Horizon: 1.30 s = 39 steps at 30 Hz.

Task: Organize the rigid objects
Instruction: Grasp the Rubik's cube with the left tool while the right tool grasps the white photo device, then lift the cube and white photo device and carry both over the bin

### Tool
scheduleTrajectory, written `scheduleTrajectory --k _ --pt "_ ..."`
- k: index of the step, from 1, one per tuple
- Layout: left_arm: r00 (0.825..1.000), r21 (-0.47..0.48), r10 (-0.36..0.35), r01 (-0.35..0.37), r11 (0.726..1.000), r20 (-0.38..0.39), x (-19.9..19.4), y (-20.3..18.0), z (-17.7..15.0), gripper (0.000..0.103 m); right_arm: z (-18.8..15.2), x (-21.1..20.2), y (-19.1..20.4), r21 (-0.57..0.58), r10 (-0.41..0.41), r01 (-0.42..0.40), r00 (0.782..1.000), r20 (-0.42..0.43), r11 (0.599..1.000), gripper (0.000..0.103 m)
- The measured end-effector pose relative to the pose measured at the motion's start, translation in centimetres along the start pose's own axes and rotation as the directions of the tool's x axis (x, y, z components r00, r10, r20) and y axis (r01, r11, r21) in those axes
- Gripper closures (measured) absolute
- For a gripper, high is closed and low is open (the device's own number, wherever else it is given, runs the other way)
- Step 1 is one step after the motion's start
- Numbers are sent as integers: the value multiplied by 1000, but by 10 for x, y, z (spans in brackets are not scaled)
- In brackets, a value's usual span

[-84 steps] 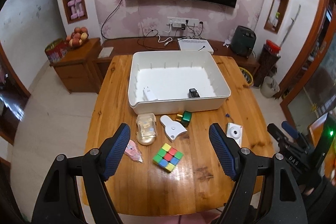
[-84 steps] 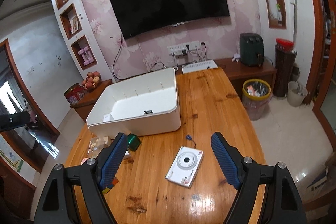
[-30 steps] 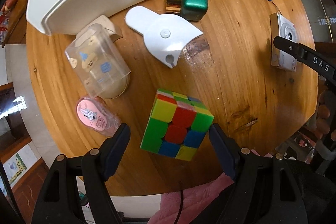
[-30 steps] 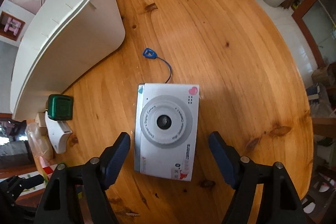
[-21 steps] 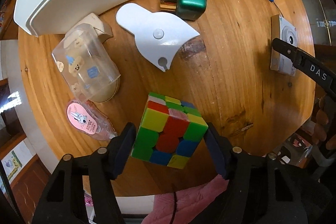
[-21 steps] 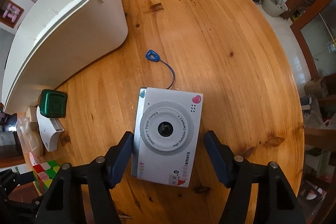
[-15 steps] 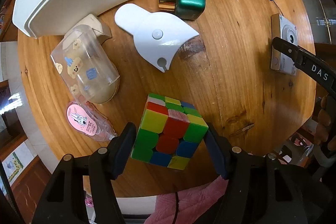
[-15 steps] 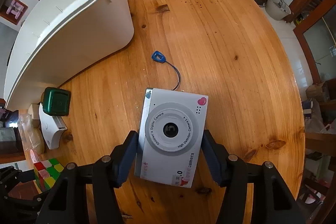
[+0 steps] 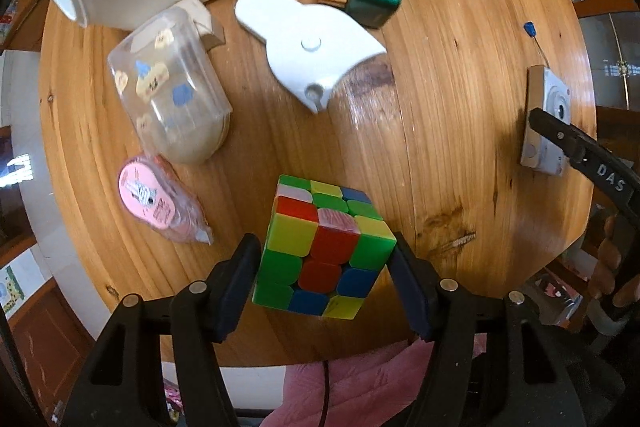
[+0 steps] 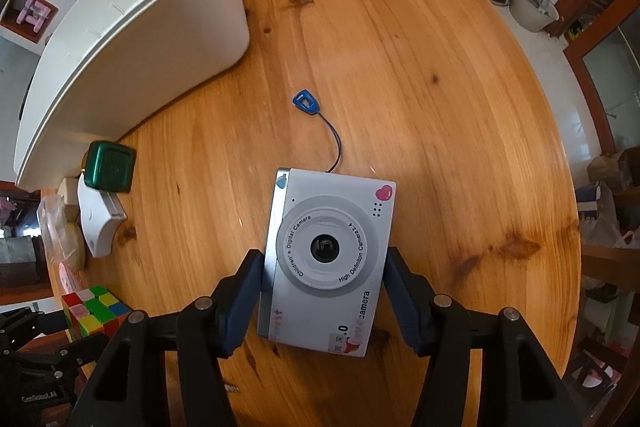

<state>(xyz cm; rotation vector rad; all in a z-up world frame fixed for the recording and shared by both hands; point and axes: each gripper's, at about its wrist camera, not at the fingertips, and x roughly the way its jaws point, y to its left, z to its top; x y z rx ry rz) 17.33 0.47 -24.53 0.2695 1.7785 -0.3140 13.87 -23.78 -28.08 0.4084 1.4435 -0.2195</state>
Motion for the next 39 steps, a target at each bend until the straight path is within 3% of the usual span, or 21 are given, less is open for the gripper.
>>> scheduleTrajectory --k 14,22,26,31,39 --pt "995 -31 -1 4 999 98 -14 -2 -57 41 -41 -44 -20 0 30 -30 994 106 1000 43" --pt "971 -96 47 -26 995 233 -58 11 -84 41 -50 -79 -22 -72 54 -38 971 233 997 43" --pt "943 -139 68 -24 990 324 -99 19 -86 41 -51 -100 -18 -124 85 -48 947 309 991 43" --pt "881 -170 111 -35 985 460 -147 20 -97 41 -52 -125 -10 -225 156 -69 905 397 972 43" --pt "791 -183 118 -8 983 600 -194 27 -98 41 -45 -169 25 -422 295 -51 789 538 905 43"
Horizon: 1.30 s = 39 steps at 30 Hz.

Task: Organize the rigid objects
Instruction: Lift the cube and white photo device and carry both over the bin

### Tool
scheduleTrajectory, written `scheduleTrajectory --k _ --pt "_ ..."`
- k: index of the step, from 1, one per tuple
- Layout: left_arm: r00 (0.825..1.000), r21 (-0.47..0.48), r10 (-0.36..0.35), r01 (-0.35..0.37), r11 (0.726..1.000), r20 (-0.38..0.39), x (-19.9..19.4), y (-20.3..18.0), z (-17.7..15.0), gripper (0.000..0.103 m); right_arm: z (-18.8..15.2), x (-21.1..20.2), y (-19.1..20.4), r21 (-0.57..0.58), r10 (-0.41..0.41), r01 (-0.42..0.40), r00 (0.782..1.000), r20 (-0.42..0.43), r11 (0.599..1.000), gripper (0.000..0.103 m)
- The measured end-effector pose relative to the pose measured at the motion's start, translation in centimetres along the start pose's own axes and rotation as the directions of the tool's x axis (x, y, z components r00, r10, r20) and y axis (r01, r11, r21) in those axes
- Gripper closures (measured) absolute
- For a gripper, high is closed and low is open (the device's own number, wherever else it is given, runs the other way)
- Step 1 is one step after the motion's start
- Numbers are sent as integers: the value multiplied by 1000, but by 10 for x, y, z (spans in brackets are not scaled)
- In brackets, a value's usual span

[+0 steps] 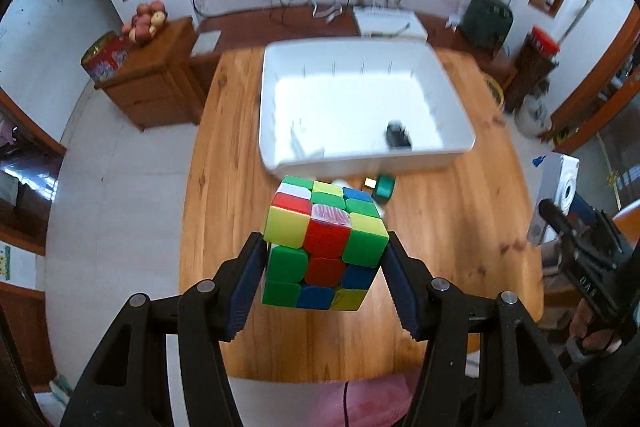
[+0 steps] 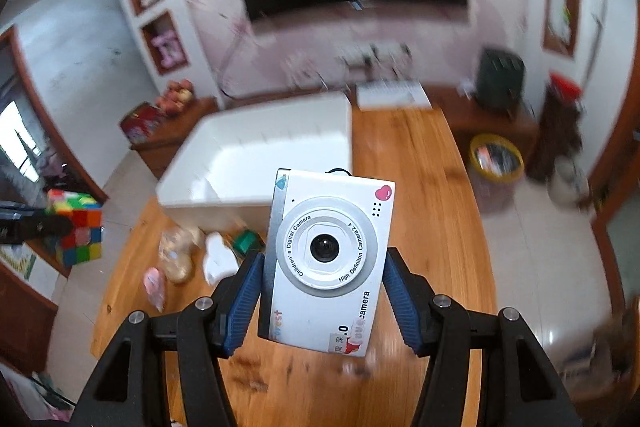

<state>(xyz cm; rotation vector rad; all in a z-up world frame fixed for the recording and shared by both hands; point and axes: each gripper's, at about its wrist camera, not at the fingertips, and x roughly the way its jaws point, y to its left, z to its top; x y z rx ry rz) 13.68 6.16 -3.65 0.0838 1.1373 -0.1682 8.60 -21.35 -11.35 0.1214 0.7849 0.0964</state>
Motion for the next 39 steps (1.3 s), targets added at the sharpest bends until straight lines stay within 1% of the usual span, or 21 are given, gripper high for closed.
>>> scheduleTrajectory --k 2,5,9,11,13,16,20,23,26,29,32,36,39 --pt "999 -8 -16 17 1000 39 -7 0 5 41 8 -4 7 -39 28 -26 999 36 999 43" --pt "994 -10 -56 57 998 96 -12 2 14 41 20 -9 20 -106 68 -57 992 107 993 43" --pt "984 -11 -93 96 995 153 -12 7 26 41 31 -9 31 -127 114 -93 979 171 988 43" --pt "979 -12 -109 113 994 173 -11 10 32 41 36 -4 35 -133 127 -103 974 188 986 43" --pt "971 -15 -141 147 989 193 -7 14 40 41 42 4 41 -148 126 -97 971 204 984 43" --pt "962 -9 -173 179 984 211 -3 17 49 41 47 18 45 -133 137 -110 968 210 985 43" --pt "941 3 -240 247 969 236 9 19 60 41 51 36 47 -107 122 -100 969 214 989 43" --pt "933 1 -289 296 955 217 26 19 74 41 54 51 48 -100 109 -90 971 212 991 43" --pt "936 -1 -299 305 952 187 44 17 86 41 59 66 49 -95 107 -89 972 210 992 43" --pt "940 -10 -313 317 948 139 71 17 100 41 62 82 48 -83 90 -75 977 196 994 43" --pt "939 -22 -330 333 943 97 93 16 107 41 66 103 49 -73 65 -53 983 172 996 43" --pt "945 -20 -324 326 945 51 121 14 116 41 67 128 47 -51 36 -30 991 126 998 43" --pt "942 -31 -335 336 941 21 138 13 121 41 67 144 43 -27 16 -13 996 91 1000 42"
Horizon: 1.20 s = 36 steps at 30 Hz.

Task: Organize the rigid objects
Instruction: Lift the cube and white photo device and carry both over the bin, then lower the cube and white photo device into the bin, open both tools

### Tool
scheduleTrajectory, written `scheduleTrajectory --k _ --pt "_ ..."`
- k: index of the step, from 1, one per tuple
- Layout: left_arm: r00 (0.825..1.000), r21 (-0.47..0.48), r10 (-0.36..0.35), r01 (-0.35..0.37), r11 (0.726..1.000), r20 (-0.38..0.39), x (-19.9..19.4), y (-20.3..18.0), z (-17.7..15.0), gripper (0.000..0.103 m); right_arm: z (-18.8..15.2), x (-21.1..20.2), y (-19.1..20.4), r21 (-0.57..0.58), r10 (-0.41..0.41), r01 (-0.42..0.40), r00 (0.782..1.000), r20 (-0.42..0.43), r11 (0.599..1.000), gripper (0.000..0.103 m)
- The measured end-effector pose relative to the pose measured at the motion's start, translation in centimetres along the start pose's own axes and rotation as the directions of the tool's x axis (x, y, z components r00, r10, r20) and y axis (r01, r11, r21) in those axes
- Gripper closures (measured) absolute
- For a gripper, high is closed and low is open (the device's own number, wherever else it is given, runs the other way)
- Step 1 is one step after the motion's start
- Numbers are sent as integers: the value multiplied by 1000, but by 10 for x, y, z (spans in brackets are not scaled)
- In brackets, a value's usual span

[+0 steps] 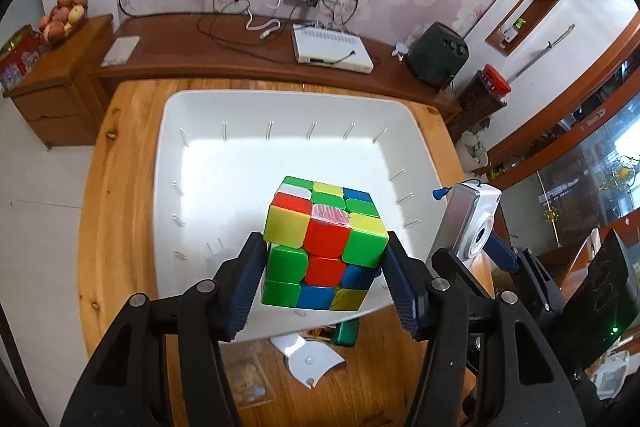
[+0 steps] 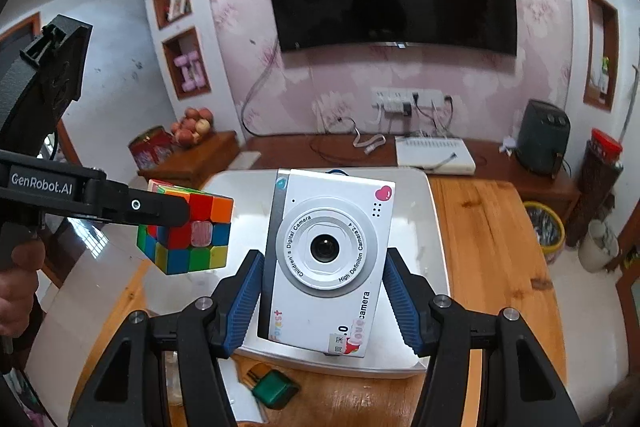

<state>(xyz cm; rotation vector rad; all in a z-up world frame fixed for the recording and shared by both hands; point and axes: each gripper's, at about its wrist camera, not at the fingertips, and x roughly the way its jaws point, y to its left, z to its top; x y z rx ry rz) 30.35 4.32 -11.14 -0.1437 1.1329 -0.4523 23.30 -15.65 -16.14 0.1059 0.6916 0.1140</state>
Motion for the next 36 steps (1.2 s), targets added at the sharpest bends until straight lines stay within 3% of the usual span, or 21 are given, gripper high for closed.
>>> scheduleTrajectory --k 10,22,25,27,30,36 --pt "997 -22 30 -32 999 -75 40 7 7 41 -8 31 -6 14 -49 50 996 -73 999 42" --pt "992 -61 69 -76 995 -108 50 1 4 40 -12 42 -13 -16 -79 77 982 -170 997 42" --pt "995 -76 68 -74 994 -72 41 0 6 40 -12 45 -15 -26 -95 92 975 -201 995 42" --pt "996 -82 73 -77 994 -46 34 -3 7 34 -9 36 -16 -29 -90 87 982 -164 996 40" --pt "997 -95 81 -81 992 -10 22 -5 6 30 -5 24 -13 -55 -99 93 987 -128 994 23" --pt "993 -127 98 -89 988 67 -13 -13 0 28 3 -4 -7 -76 -72 65 994 -88 995 23"
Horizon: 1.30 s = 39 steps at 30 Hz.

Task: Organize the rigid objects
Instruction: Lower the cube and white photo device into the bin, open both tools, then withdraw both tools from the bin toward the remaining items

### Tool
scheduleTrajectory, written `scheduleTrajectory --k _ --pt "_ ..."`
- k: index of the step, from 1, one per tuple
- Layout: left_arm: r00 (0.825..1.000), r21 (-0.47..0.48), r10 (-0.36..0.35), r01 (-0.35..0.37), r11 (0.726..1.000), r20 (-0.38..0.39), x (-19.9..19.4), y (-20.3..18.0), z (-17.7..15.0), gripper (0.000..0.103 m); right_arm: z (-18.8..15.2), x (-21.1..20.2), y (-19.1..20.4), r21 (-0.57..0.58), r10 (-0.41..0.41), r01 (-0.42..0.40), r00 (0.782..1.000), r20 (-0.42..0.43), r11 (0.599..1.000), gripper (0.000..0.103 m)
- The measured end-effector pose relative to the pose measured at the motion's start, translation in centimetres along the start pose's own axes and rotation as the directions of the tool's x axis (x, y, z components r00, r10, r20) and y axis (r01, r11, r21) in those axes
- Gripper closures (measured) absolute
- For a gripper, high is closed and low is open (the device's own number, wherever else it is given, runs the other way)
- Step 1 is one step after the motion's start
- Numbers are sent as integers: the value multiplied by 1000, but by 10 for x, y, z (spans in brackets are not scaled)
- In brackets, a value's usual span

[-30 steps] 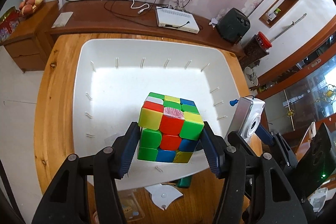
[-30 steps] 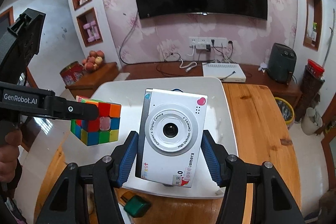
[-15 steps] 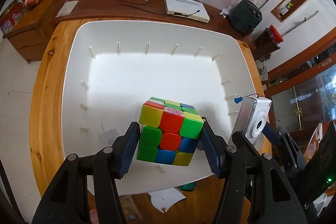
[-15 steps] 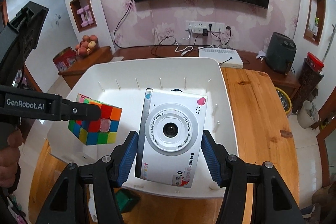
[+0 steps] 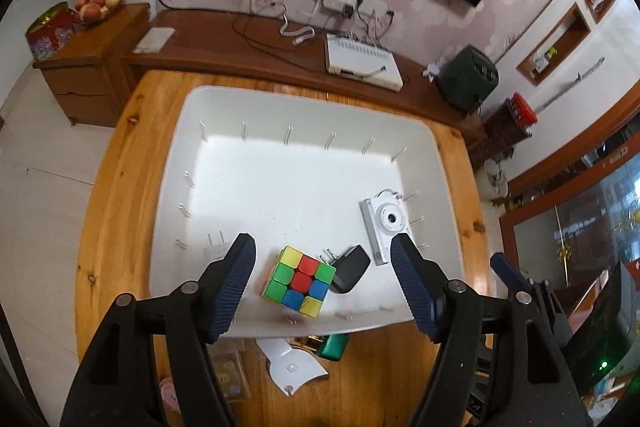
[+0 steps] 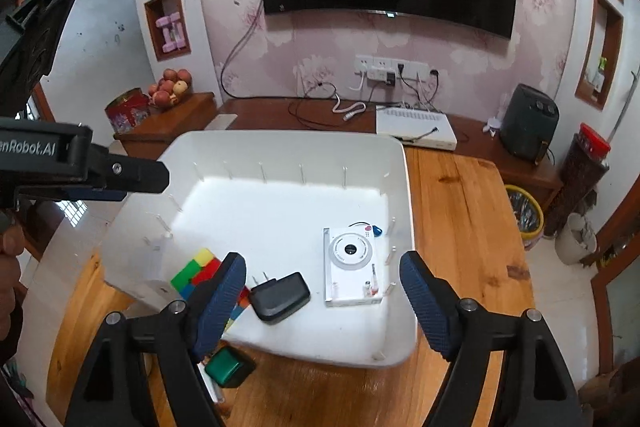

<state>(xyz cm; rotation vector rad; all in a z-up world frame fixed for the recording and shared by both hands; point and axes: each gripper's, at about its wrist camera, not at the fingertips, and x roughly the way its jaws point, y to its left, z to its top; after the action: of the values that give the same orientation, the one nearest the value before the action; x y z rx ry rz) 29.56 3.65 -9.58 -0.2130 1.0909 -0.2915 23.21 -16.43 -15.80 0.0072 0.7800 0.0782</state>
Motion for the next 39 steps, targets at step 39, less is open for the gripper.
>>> scheduleTrajectory --k 39 --pt "906 -196 215 -151 969 364 -188 41 -152 25 -83 -151 17 78 188 -200 973 136 977 21"
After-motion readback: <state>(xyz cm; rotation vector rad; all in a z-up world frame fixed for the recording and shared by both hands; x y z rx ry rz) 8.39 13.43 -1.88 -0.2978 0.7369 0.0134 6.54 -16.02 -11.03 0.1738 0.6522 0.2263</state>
